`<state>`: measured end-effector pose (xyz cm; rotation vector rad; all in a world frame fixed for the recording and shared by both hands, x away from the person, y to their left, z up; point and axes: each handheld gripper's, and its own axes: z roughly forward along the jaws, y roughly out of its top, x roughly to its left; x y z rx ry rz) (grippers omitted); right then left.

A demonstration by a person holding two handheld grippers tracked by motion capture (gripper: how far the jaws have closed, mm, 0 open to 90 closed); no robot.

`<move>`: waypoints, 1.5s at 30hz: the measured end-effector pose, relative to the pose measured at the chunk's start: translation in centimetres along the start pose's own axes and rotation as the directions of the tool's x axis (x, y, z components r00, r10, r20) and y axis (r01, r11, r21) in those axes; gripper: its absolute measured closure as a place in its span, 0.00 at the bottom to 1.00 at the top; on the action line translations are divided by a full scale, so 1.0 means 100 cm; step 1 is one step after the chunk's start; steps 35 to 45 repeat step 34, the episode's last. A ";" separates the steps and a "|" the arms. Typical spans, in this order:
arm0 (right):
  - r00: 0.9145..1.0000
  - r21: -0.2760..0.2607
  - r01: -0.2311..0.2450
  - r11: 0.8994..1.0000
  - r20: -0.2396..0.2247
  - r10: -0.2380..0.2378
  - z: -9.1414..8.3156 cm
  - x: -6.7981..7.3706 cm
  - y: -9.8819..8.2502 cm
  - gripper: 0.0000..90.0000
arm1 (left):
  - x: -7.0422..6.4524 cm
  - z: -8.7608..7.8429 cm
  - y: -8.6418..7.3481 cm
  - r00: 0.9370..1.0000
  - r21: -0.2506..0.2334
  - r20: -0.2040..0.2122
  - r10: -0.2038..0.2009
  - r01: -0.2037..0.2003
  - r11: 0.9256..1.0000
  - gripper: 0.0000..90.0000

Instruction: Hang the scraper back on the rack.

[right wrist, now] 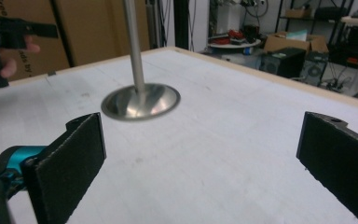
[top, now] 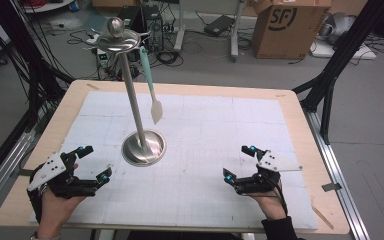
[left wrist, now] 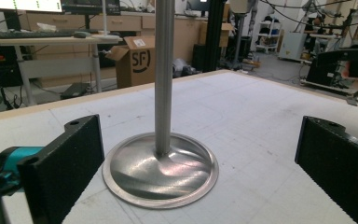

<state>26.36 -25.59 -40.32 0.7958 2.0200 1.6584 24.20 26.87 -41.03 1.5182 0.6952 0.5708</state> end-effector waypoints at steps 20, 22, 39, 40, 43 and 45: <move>0.998 -0.137 -0.046 0.990 0.044 0.052 -0.061 -0.029 -0.033 0.00 | -0.003 0.008 -0.006 1.000 0.018 0.020 0.008 -0.009 1.000 0.02; 0.995 -0.151 -0.090 0.984 0.022 0.095 -0.065 -0.031 -0.033 0.00 | -0.003 0.008 -0.006 0.999 0.015 0.032 0.014 -0.015 1.000 0.02; 0.998 -0.129 -0.066 0.989 -0.020 0.064 -0.056 -0.028 -0.028 0.00 | -0.003 0.008 -0.006 0.999 0.009 0.035 0.016 -0.016 1.000 0.02; 0.998 -0.129 -0.066 0.989 -0.020 0.064 -0.056 -0.028 -0.028 0.00 | -0.003 0.008 -0.006 0.999 0.009 0.035 0.016 -0.016 1.000 0.02; 0.998 -0.129 -0.066 0.989 -0.020 0.064 -0.056 -0.028 -0.028 0.00 | -0.003 0.008 -0.006 0.999 0.009 0.035 0.016 -0.016 1.000 0.02; 0.998 -0.129 -0.066 0.989 -0.020 0.064 -0.056 -0.028 -0.028 0.00 | -0.003 0.008 -0.006 0.999 0.009 0.035 0.016 -0.016 1.000 0.02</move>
